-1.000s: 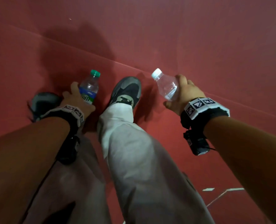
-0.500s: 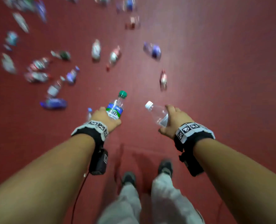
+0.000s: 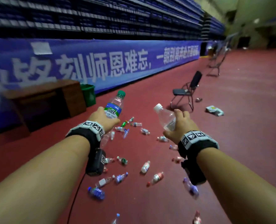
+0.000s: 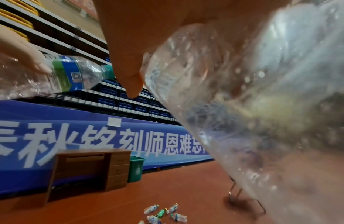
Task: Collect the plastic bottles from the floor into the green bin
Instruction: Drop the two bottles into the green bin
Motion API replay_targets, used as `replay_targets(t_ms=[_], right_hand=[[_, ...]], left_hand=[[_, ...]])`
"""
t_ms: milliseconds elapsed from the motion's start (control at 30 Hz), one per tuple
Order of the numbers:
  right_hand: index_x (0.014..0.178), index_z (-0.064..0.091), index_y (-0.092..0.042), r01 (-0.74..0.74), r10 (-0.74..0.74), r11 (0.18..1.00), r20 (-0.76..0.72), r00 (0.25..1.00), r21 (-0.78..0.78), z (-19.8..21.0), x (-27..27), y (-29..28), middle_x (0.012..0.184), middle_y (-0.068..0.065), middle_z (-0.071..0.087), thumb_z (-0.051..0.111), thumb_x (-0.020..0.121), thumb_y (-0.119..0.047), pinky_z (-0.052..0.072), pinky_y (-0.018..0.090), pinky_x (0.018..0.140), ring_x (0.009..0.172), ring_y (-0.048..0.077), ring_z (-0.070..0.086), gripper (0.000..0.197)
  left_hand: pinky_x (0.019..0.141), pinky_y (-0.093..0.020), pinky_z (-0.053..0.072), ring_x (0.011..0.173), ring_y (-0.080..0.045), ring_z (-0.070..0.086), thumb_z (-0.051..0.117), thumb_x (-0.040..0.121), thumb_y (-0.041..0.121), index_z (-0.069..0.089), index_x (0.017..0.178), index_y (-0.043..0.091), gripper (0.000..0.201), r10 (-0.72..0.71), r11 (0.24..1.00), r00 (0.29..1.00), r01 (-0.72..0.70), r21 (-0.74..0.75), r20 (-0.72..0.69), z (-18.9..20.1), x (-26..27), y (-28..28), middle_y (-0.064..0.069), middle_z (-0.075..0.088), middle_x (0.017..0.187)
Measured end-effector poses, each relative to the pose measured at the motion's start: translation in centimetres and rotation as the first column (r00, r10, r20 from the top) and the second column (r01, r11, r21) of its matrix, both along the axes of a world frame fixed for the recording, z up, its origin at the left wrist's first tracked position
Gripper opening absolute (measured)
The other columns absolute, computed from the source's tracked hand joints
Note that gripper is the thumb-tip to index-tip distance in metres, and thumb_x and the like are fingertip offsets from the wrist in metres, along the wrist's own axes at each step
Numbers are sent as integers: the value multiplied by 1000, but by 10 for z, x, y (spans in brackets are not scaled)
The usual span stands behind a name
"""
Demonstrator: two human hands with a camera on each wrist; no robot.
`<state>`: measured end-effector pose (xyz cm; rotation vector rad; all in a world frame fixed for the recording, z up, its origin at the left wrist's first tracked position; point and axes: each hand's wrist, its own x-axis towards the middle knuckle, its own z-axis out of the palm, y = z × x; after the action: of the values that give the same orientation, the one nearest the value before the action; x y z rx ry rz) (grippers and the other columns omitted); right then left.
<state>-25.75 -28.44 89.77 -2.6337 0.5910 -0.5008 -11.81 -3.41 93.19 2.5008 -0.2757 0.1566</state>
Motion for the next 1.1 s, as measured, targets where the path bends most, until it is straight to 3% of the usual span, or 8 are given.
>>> replay_targets(t_ms=[133, 267, 333, 600, 733, 833, 1000, 1100], right_hand=[[153, 16, -19, -115, 115, 993, 3, 993, -40, 17, 41, 20, 142, 9, 38, 77, 74, -44, 46, 43, 100, 125, 32, 50, 103], [152, 18, -21, -245, 247, 965, 10, 969, -94, 26, 96, 53, 141, 10, 41, 73, 79, -45, 47, 41, 99, 121, 31, 53, 94], [151, 19, -22, -299, 301, 945, -9, 954, -134, 27, 128, 69, 139, 8, 42, 72, 79, -45, 49, 43, 96, 117, 31, 56, 92], [152, 13, -25, -362, 357, 917, -59, 932, -165, 47, 283, 95, 141, 5, 41, 72, 81, -46, 53, 45, 92, 117, 26, 56, 95], [152, 13, -26, -325, 326, 935, -15, 945, -144, 58, 377, 85, 141, 3, 42, 72, 81, -51, 53, 45, 91, 117, 25, 57, 96], [153, 13, -26, -274, 274, 958, -13, 962, -82, 41, 437, 62, 143, 3, 41, 69, 81, -54, 52, 44, 93, 119, 24, 56, 95], [151, 14, -26, -201, 195, 978, -97, 976, -52, -5, 526, -11, 140, 3, 44, 63, 84, -55, 52, 38, 88, 114, 22, 58, 88], [148, 19, -24, -175, 158, 979, -147, 976, -107, -17, 588, -69, 137, 5, 46, 62, 84, -54, 52, 39, 87, 110, 26, 60, 83]], left_hand=[[74, -30, 42, 93, -31, 60, 78, 73, 45, 49, 118, 8, 65, 204, 977, 979, -203, -71, -1, 7, 10, 57, -12, 61, 106], [73, -31, 41, 86, -30, 56, 78, 73, 46, 47, 118, 7, 68, 363, 929, 931, -364, -64, -36, -5, 29, 113, -10, 58, 101], [74, -31, 42, 91, -33, 59, 78, 72, 48, 47, 119, 6, 70, 426, 901, 904, -428, -70, -41, -11, 46, 136, -13, 61, 105], [75, -32, 45, 93, -33, 62, 79, 71, 48, 48, 115, 8, 67, 481, 872, 875, -484, -72, -50, -8, 172, 167, -13, 63, 104], [72, -32, 47, 83, -29, 61, 78, 72, 49, 47, 111, 11, 63, 431, 898, 902, -431, -82, -28, 11, 277, 151, -9, 62, 96], [70, -31, 46, 81, -27, 61, 77, 73, 49, 46, 109, 13, 60, 367, 928, 930, -368, -54, -16, 8, 354, 121, -7, 61, 94], [79, -35, 51, 88, -30, 63, 76, 74, 51, 45, 115, 13, 65, 267, 963, 962, -268, -20, -64, -19, 476, 37, -9, 63, 100], [77, -32, 47, 92, -31, 62, 75, 74, 54, 44, 121, 10, 71, 246, 969, 968, -247, 2, -49, -25, 548, -12, -9, 60, 101]])
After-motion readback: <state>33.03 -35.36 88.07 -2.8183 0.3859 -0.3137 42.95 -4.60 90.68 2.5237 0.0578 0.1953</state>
